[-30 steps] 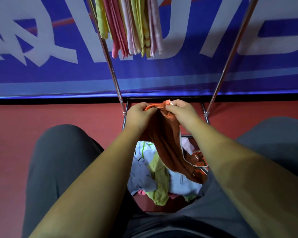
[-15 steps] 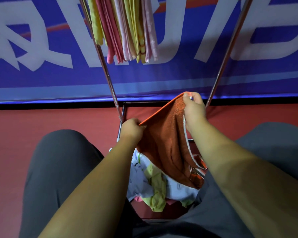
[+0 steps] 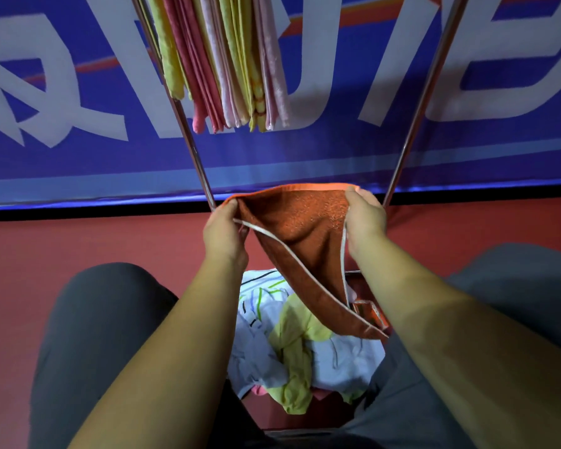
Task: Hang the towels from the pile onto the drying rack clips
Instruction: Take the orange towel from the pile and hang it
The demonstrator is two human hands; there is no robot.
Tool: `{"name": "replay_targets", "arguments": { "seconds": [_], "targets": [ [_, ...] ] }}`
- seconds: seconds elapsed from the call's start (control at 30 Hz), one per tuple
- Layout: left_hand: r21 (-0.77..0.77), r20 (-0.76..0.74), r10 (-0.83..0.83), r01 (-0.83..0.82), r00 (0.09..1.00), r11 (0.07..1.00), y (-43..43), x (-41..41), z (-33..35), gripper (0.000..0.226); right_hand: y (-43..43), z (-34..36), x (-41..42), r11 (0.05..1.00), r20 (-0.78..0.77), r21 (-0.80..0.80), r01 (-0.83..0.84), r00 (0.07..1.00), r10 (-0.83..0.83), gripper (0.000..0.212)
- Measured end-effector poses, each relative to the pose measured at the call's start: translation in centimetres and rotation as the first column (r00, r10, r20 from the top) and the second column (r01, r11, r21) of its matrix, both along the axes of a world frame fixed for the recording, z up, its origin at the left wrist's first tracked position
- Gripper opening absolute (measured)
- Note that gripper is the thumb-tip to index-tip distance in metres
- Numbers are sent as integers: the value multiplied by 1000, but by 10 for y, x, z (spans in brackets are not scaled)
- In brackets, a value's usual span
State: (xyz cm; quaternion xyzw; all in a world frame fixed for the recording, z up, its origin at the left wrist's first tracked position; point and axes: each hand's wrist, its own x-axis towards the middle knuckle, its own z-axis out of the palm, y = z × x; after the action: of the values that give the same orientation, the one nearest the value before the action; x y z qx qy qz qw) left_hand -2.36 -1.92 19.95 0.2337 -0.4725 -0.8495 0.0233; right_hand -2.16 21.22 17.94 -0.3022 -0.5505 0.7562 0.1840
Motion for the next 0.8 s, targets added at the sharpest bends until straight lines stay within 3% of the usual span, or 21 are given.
{"name": "replay_targets", "arguments": {
  "seconds": [0.07,0.17,0.27,0.5,0.67,0.8],
  "targets": [
    [16,-113,-32,34,993,999,3,-5,32,12,-9,22,-6,995,-62,81,-62,996,67,17],
    [-117,-237,-124,98,964,988,3,-13,76,7,-18,61,-9,971,-127,212,-113,982,142,28],
    [-226,-300,-182,116,936,967,-1,-23,113,6,-17,98,-12,950,-172,292,-110,971,165,22],
    [-535,-345,-227,8,911,845,-2,-37,176,23,9,163,-21,931,-214,365,-30,970,115,27],
    [-762,-282,-238,-66,930,644,-19,-47,197,47,30,187,-25,950,-224,311,39,974,33,19],
    [-798,-198,-127,-85,972,596,-37,-50,199,42,40,193,-23,964,-197,254,73,980,-22,21]
  ]
}}
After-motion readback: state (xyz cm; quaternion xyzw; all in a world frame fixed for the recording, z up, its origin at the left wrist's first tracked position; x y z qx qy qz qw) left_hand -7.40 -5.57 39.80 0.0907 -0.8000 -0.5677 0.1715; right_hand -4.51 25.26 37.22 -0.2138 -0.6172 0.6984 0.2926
